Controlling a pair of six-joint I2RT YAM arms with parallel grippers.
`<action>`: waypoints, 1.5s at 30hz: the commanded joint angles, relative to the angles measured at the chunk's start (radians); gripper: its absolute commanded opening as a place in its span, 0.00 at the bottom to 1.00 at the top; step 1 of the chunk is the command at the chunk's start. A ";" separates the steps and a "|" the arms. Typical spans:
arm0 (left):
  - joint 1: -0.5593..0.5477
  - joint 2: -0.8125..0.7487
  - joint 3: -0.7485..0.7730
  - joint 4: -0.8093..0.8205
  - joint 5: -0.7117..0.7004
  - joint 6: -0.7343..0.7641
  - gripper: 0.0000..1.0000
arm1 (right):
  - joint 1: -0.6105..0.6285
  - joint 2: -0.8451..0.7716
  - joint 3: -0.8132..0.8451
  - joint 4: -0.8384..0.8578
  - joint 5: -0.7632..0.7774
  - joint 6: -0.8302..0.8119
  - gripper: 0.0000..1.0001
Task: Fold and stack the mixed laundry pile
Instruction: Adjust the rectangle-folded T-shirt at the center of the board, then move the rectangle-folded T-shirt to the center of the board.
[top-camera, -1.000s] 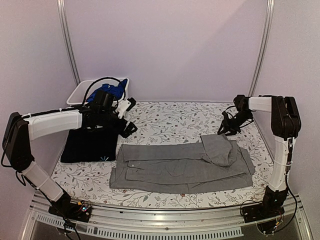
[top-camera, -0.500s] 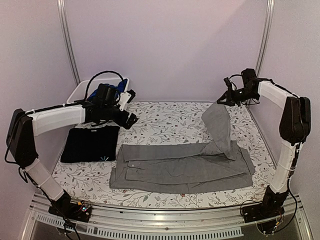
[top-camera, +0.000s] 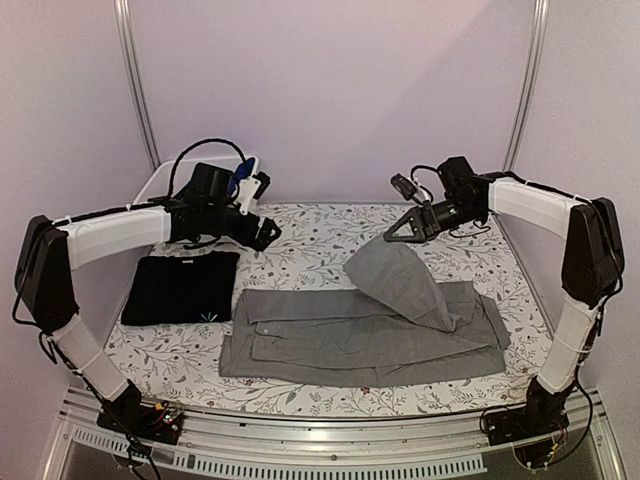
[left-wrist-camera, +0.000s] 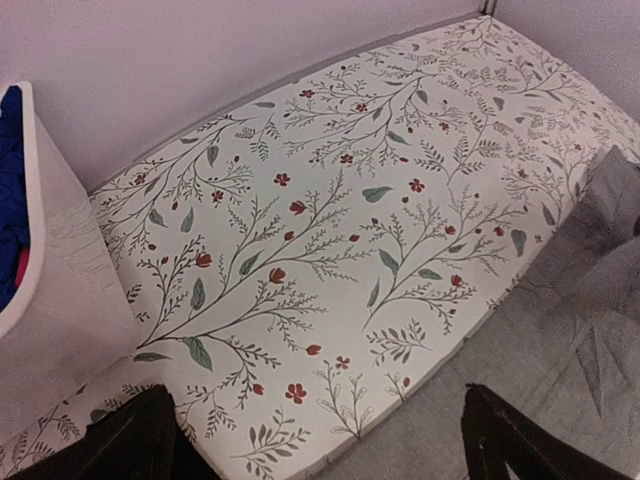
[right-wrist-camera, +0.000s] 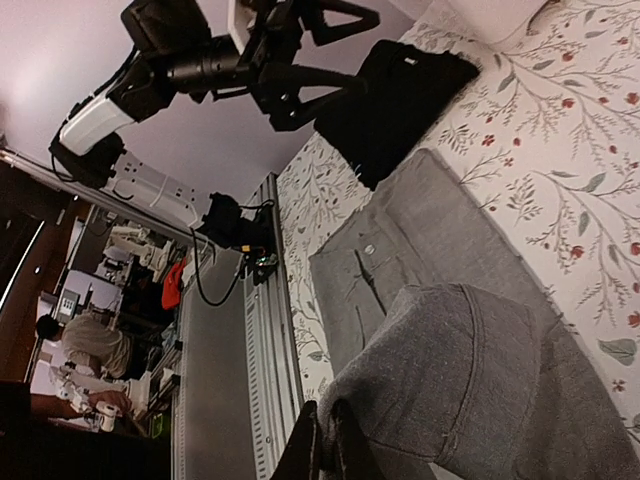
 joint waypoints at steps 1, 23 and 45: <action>0.007 -0.037 -0.050 0.071 0.148 -0.024 1.00 | 0.066 -0.086 -0.092 -0.069 -0.129 -0.139 0.04; 0.028 -0.014 -0.049 0.082 0.146 -0.105 1.00 | 0.084 -0.015 -0.103 -0.345 1.303 0.133 0.67; 0.017 0.119 -0.166 -0.229 0.307 -0.240 0.98 | 0.109 -0.017 -0.354 -0.099 0.745 0.281 0.64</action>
